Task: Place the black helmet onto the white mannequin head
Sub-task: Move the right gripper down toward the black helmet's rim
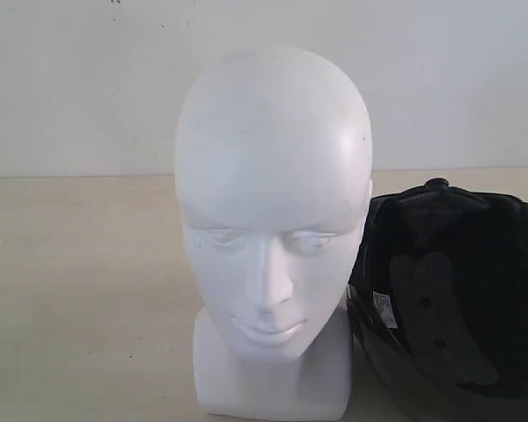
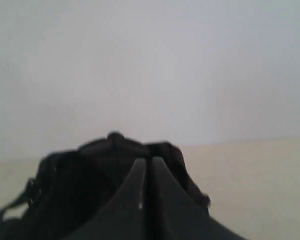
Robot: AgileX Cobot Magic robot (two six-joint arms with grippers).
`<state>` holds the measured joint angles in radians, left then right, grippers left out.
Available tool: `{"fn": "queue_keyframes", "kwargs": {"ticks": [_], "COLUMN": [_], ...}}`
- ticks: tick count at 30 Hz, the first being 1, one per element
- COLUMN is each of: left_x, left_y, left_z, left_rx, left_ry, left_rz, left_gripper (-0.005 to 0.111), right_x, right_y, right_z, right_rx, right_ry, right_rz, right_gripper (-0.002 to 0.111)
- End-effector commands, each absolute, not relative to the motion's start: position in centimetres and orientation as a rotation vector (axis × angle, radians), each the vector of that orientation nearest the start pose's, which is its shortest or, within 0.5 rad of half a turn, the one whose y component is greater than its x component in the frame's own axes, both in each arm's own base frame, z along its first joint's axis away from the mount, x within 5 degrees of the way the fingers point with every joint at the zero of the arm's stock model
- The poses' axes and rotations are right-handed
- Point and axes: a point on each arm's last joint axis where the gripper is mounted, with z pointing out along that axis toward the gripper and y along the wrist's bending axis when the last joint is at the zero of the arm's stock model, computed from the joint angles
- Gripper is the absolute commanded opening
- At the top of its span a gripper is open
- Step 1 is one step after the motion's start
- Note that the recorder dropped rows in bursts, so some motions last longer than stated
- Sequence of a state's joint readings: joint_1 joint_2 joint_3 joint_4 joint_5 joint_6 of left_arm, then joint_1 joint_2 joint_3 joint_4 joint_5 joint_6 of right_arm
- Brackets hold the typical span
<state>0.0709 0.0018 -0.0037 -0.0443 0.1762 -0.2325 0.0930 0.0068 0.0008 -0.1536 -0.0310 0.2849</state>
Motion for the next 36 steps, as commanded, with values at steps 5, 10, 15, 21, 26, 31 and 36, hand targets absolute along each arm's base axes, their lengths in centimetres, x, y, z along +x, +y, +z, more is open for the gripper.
{"fn": "queue_keyframes", "kwargs": {"ticks": [5,10,15,21,26,31,36], "left_x": [5.6,5.6,5.6,5.6,5.6,5.6,5.6], "left_y": [0.3,0.3,0.3,0.3,0.3,0.3,0.3], "left_z": [19.7,19.7,19.7,19.7,19.7,19.7,19.7], "left_rx": [-0.279,-0.279,-0.279,-0.279,-0.279,-0.279,-0.279], "left_ry": [1.642,1.642,1.642,1.642,1.642,1.642,1.642], "left_rz": [-0.165,-0.165,-0.165,-0.165,-0.165,-0.165,-0.165], "left_gripper": [0.004,0.004,0.004,0.004,0.004,0.004,0.004], "right_x": [4.0,2.9,3.9,6.0,6.1,6.3,7.5], "right_y": [1.0,0.1,-1.1,1.2,3.6,4.9,5.2], "right_z": [26.7,31.9,35.4,35.1,33.6,33.4,34.1], "right_rx": [0.011,0.041,0.156,-0.118,-0.275,-0.346,-0.371], "right_ry": [1.065,1.215,1.454,1.934,2.248,2.306,2.200], "right_rz": [0.333,0.179,0.057,0.134,0.435,0.619,0.638], "right_gripper": [0.000,0.000,0.000,0.000,0.000,0.000,0.000]}}
